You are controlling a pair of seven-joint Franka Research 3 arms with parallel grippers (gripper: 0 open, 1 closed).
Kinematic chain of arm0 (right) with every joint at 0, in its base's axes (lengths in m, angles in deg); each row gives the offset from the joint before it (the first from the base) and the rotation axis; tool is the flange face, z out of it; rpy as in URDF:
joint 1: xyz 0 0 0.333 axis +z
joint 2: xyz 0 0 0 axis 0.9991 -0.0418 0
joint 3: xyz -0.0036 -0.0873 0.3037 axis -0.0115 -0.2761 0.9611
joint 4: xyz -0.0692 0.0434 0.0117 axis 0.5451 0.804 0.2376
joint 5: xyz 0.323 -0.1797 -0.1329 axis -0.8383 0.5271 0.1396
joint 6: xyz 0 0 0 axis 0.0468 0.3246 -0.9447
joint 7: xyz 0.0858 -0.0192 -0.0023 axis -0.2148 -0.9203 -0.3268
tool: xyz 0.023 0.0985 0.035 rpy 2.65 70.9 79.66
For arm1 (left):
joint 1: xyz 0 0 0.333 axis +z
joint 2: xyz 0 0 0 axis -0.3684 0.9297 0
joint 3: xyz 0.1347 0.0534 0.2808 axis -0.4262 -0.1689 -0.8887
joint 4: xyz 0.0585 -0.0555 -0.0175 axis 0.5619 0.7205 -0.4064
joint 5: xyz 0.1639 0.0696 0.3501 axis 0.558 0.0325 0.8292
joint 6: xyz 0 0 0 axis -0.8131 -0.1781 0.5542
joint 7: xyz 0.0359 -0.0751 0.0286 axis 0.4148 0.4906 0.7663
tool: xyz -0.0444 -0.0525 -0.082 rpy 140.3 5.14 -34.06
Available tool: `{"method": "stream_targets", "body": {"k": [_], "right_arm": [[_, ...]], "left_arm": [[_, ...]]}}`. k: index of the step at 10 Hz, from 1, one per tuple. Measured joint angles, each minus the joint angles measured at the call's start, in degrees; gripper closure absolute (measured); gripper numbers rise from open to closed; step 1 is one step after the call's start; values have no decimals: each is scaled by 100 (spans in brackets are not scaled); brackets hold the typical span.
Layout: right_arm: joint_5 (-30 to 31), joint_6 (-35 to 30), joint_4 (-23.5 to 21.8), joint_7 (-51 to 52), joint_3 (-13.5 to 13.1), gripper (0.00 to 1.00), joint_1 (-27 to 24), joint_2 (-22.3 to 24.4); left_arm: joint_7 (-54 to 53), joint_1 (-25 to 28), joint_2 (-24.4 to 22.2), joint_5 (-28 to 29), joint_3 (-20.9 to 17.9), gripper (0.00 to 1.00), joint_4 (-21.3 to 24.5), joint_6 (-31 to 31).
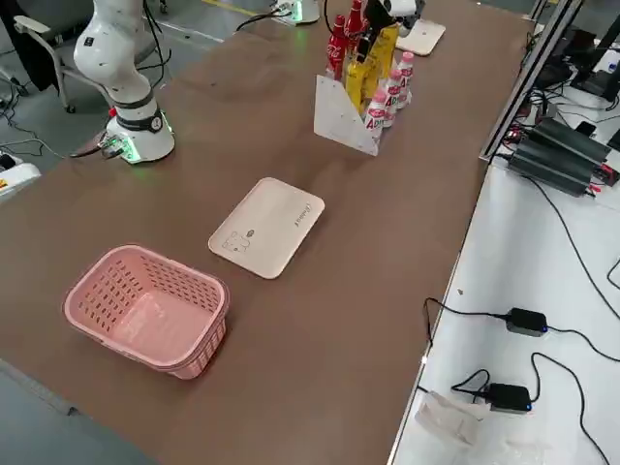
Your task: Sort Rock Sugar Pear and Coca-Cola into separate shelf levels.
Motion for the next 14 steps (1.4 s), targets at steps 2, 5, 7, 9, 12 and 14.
{"method": "stream_targets", "body": {"k": [2,5,7,9,12,14], "right_arm": [[-3,10,8,-66,-1,12,-16,26],[-390,56,125,-271,-20,0,-471,202],[-482,36,179,367,-19,0,-1100,417],[-379,16,176,1381,-11,0,-1667,564],[158,-17,141,2539,-5,0,-2390,711],[783,-194,156,2648,-5,0,-2543,927]], "left_arm": [[-607,185,0,0,-2,0,0,0],[-836,23,-20,0,-125,0,-3,0],[-1533,-1065,-283,-52,-1369,0,-17,-58],[-2134,-2185,-679,-337,-2746,0,-24,-192],[-2275,-2784,-888,-411,-3319,0,-15,-335],[-2279,-2808,-927,-411,-3344,0,-11,-365]]}}
